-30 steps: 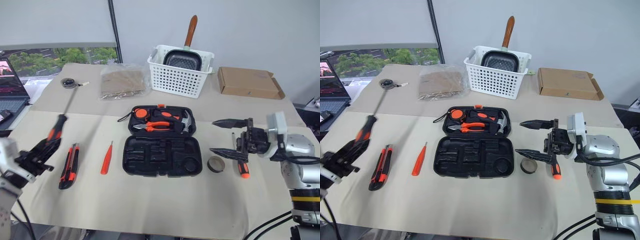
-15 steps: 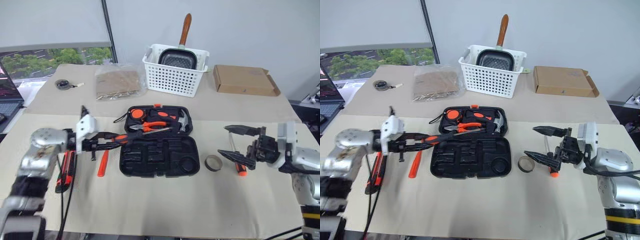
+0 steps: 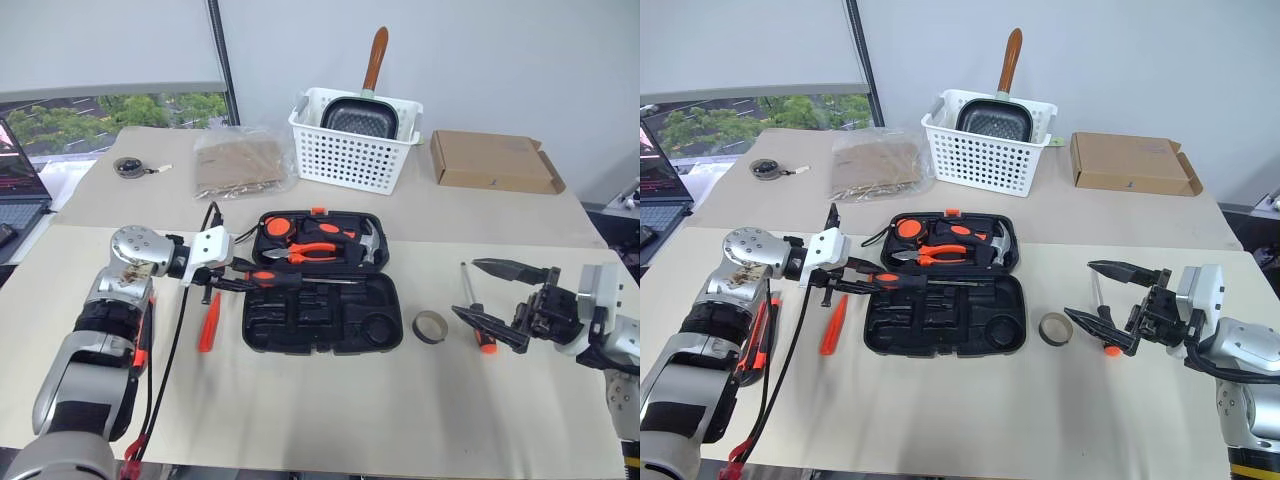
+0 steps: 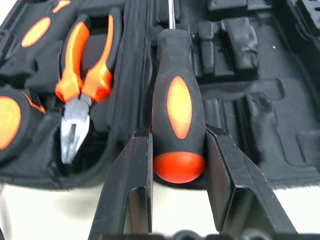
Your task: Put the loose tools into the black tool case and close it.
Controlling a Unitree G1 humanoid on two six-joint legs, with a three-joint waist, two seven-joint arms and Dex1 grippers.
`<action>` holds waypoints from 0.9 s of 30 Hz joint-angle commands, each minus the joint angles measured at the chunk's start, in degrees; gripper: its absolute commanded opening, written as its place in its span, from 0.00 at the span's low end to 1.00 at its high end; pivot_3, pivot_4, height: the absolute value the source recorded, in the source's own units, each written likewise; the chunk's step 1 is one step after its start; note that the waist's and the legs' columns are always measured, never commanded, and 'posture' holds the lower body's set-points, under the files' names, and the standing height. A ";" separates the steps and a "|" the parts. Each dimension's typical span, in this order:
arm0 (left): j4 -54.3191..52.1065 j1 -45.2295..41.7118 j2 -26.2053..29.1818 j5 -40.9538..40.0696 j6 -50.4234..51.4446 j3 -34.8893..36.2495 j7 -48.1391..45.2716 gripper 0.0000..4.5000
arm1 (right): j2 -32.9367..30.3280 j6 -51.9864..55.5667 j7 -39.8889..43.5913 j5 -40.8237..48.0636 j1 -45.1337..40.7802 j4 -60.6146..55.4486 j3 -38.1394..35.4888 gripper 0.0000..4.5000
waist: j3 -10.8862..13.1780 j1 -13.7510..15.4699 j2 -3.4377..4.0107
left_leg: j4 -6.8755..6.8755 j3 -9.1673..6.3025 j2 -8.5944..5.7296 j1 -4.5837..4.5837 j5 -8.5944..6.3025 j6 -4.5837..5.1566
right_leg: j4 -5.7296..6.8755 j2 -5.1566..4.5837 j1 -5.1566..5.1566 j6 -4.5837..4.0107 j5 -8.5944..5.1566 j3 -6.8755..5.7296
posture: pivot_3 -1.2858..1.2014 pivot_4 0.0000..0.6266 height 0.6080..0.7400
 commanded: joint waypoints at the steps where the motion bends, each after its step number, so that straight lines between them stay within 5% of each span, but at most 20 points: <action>1: -0.50 -1.70 -0.79 0.34 -0.58 0.46 0.58 0.20 | -0.04 -1.55 -0.78 0.15 -0.49 -2.09 -1.46 1.00 | 0.00 -0.01 0.00 | 0.04 0.00 0.00 -0.01 0.00 0.00 | 0.01 0.00 0.00 0.00 0.00 0.01 | 0.52 0.24 0.70; 10: 3.07 -3.32 -1.98 4.25 -2.54 -0.32 3.97 0.20 | -0.21 -1.89 -1.14 -0.11 -1.44 -1.68 -0.72 1.00 | 0.00 0.00 0.00 | 0.44 -0.02 0.02 -0.11 -0.05 0.15 | 0.06 -0.01 0.01 0.39 0.01 0.08 | 0.52 0.24 0.70; 12: 3.15 -3.38 -2.13 4.31 -2.51 -0.12 3.78 0.43 | -0.19 -1.89 -1.16 -0.16 -1.58 -1.61 -0.64 1.00 | 0.00 0.02 0.00 | 0.45 -0.02 0.02 -0.10 -0.04 0.17 | 0.06 -0.03 0.01 0.42 0.02 0.11 | 0.52 0.24 0.70; 19: 3.24 -4.77 -2.32 3.53 -3.55 1.44 5.09 0.99 | 0.46 -2.33 -0.91 -0.66 -1.69 -1.12 -0.41 1.00 | 0.00 0.03 0.00 | 0.45 -0.01 0.02 -0.12 -0.05 0.19 | 0.07 -0.04 -0.01 0.07 0.25 0.13 | 0.52 0.24 0.70; 26: 0.34 -7.01 -3.37 -2.48 1.67 6.43 7.08 0.99 | 0.98 -2.49 -1.24 -0.88 -1.52 -1.34 -0.39 1.00 | 0.00 0.01 0.00 | 0.48 -0.01 0.01 -0.15 -0.05 0.20 | 0.06 -0.04 -0.01 0.10 0.27 0.14 | 0.52 0.24 0.70; 27: -0.94 -6.87 -3.75 -3.73 3.95 7.22 7.49 0.94 | 1.05 -2.54 -1.21 -0.91 -1.38 -1.33 -0.46 1.00 | 0.00 0.02 0.00 | 0.48 -0.01 0.01 -0.15 -0.05 0.20 | 0.07 -0.04 -0.01 0.10 0.27 0.14 | 0.52 0.24 0.70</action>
